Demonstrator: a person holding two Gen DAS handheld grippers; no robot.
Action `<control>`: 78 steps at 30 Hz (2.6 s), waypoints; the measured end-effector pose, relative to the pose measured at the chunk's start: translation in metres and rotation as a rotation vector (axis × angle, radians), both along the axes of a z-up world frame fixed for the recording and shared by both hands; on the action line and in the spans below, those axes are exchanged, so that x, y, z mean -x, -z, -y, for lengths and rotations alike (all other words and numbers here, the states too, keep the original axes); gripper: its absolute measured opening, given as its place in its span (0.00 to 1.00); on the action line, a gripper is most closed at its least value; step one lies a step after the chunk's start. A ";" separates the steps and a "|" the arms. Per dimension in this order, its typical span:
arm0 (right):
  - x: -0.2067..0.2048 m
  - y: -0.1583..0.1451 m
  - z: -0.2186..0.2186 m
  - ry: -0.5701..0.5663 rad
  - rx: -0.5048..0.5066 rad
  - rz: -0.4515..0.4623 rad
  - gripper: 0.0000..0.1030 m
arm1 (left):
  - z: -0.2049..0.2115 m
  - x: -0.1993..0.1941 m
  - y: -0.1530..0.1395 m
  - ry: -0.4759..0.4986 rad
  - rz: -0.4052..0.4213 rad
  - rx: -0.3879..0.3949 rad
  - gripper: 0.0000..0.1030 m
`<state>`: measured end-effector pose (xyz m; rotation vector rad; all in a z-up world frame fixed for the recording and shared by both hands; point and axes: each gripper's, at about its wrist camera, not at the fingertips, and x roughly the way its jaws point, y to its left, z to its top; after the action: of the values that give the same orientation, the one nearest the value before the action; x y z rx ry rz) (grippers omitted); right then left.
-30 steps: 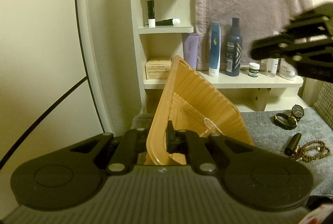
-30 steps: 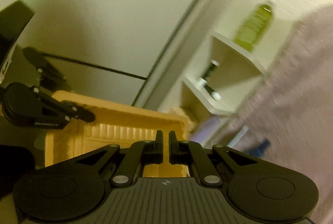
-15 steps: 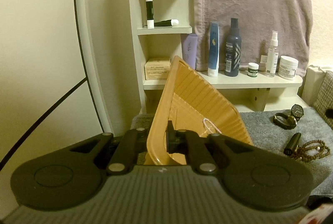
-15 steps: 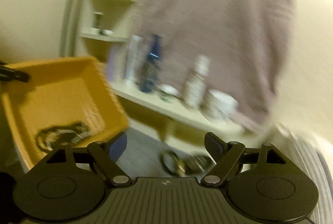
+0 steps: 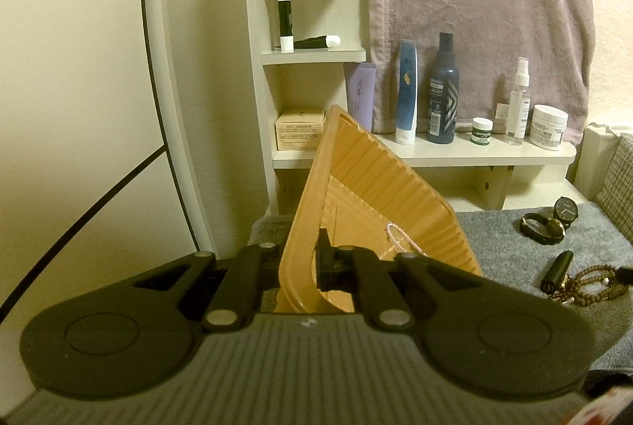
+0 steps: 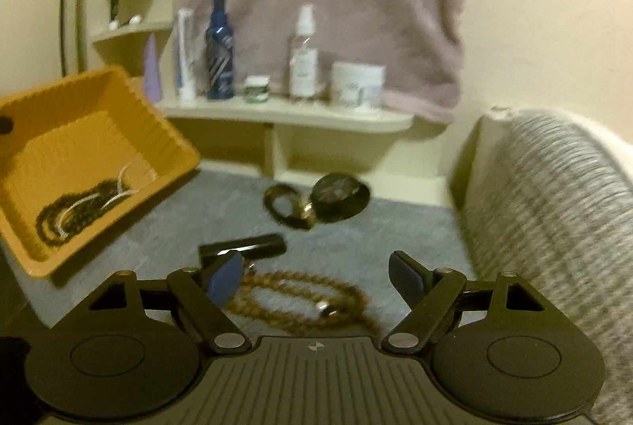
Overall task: Organize jewelry
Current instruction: 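Move the right gripper back over the jewelry pile, then grasp a dark bead bracelet with the right gripper, then carry the dark bracelet into the tray and open the right gripper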
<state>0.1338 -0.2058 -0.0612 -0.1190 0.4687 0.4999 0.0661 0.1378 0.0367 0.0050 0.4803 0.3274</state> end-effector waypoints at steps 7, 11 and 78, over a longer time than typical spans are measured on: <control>-0.023 0.011 -0.029 -0.121 -0.006 -0.051 0.83 | -0.002 0.001 0.000 0.001 -0.005 0.003 0.06; -0.038 0.018 -0.048 -0.162 0.030 -0.064 0.87 | -0.001 0.000 -0.001 -0.001 -0.009 -0.002 0.06; -0.016 -0.021 -0.192 -0.602 -0.102 -0.128 0.74 | 0.000 -0.001 -0.001 -0.001 -0.013 -0.006 0.06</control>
<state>0.1501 -0.0137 -0.0407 -0.1302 0.5301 1.1258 0.0670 0.1377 0.0378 0.0123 0.4919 0.3301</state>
